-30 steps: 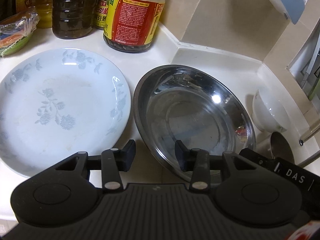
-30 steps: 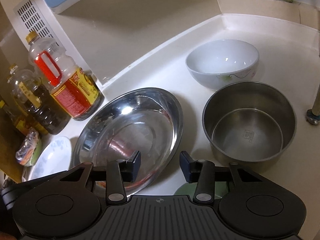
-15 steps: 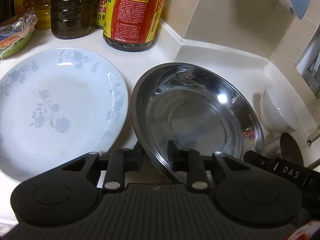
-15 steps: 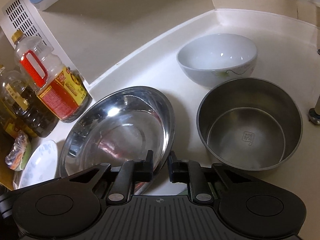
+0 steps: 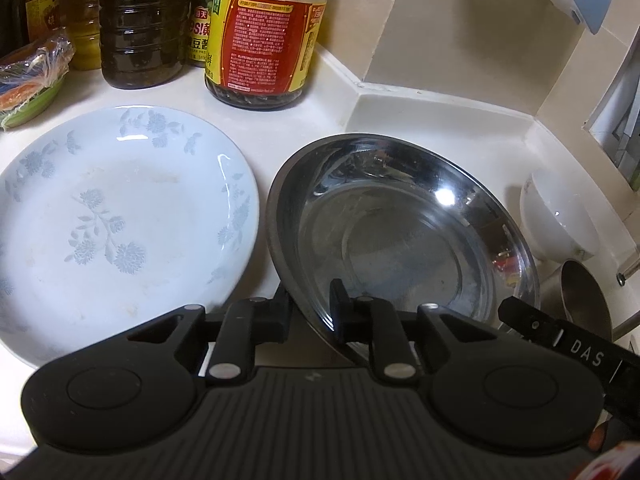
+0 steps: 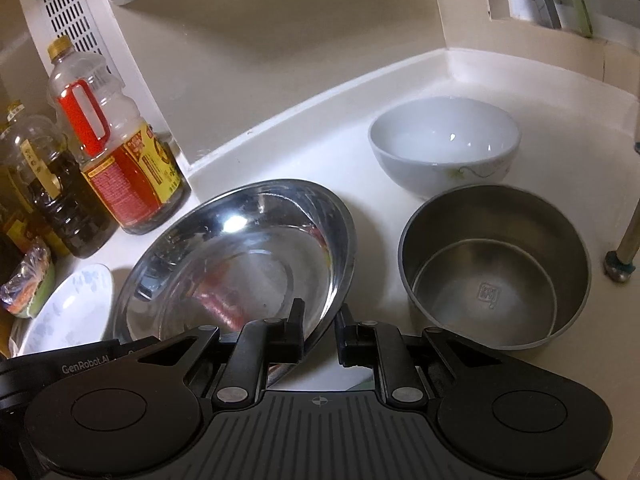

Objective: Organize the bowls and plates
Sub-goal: 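Lift the steel plate with both grippers and carry it over the white floral plate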

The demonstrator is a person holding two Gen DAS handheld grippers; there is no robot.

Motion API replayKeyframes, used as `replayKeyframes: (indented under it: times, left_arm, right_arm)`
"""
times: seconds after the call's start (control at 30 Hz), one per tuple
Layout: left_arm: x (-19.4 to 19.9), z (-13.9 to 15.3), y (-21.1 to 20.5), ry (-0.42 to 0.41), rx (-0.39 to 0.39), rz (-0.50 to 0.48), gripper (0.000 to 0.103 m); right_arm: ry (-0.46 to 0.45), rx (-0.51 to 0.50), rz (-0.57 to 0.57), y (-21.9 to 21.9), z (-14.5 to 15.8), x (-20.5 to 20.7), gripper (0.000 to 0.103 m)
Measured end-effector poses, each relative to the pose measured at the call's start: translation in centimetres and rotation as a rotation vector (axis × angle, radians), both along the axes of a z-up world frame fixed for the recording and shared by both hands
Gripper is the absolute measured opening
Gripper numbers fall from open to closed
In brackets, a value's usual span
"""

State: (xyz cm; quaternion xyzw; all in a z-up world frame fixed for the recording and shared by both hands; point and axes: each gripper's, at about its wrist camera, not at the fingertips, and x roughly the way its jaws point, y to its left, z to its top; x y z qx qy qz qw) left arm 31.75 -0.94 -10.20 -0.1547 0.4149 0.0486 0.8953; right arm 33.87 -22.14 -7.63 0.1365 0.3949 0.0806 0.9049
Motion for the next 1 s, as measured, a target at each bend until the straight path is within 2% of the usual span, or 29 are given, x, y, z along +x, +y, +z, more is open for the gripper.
replayKeyframes:
  times: [0.53, 1.0]
  left_arm:
    - [-1.2, 2.0, 0.5, -0.061, -0.004, -0.015, 0.018]
    - [-3.8, 4.4, 3.8, -0.112, 0.012, 0.054, 0.018]
  right_arm:
    - [-0.066, 0.004, 0.002, 0.0, 1.6, -1.6, 0.015]
    - [-0.109, 0.032, 0.071, 3.3, 3.5, -2.2, 0.016]
